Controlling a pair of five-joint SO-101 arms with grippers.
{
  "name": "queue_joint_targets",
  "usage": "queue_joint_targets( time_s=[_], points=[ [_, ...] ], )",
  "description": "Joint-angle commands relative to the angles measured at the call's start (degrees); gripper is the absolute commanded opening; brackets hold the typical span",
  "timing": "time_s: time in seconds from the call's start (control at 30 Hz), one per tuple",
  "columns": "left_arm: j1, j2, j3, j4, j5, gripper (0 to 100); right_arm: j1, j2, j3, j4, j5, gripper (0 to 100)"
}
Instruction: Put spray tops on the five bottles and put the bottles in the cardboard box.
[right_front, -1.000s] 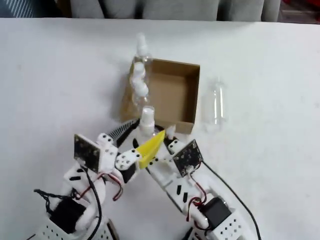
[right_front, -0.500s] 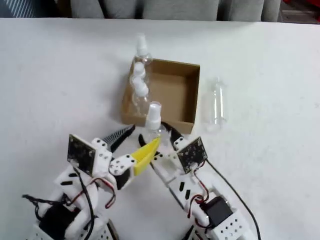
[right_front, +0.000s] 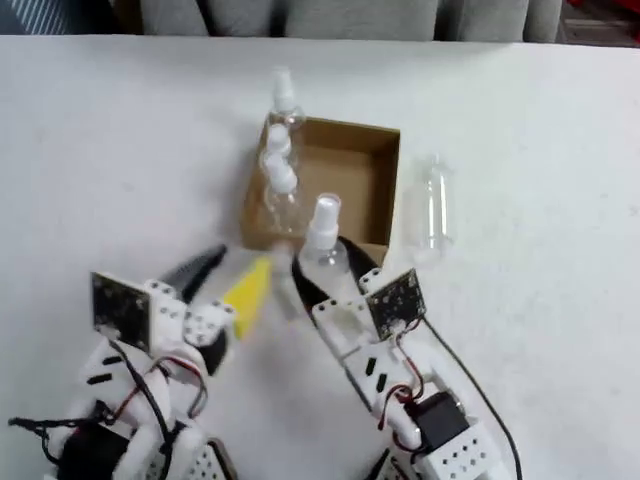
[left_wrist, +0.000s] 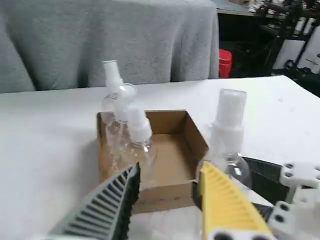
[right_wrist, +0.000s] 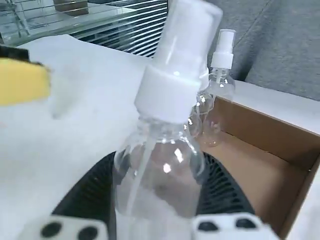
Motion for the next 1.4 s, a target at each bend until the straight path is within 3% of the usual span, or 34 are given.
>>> queue_joint_targets(
  time_s=[0.0,0.2,0.7,1.03,1.37],
  points=[
    [-8.1,-0.2,0.8,-1.7,0.5,2,2.8,0.2,0.5,-1.6,-0.5,1.5],
    [-16.6,-0.2,9.7,-6.6,0.5,3,4.3,0.2,0.4,-2.8,-0.5,1.5],
    [-25.0,-0.2,27.7,-19.0,0.5,2,17.9,0.2,0.4,-14.5,-0.4,1.5],
    [-25.5,0.0,27.7,-15.6,0.4,2,24.6,0.7,-6.5,-17.4,-0.2,1.5],
    [-25.5,0.0,27.7,-14.0,0.4,2,24.1,0.9,-6.9,-21.7,-0.1,1.5]
  ],
)
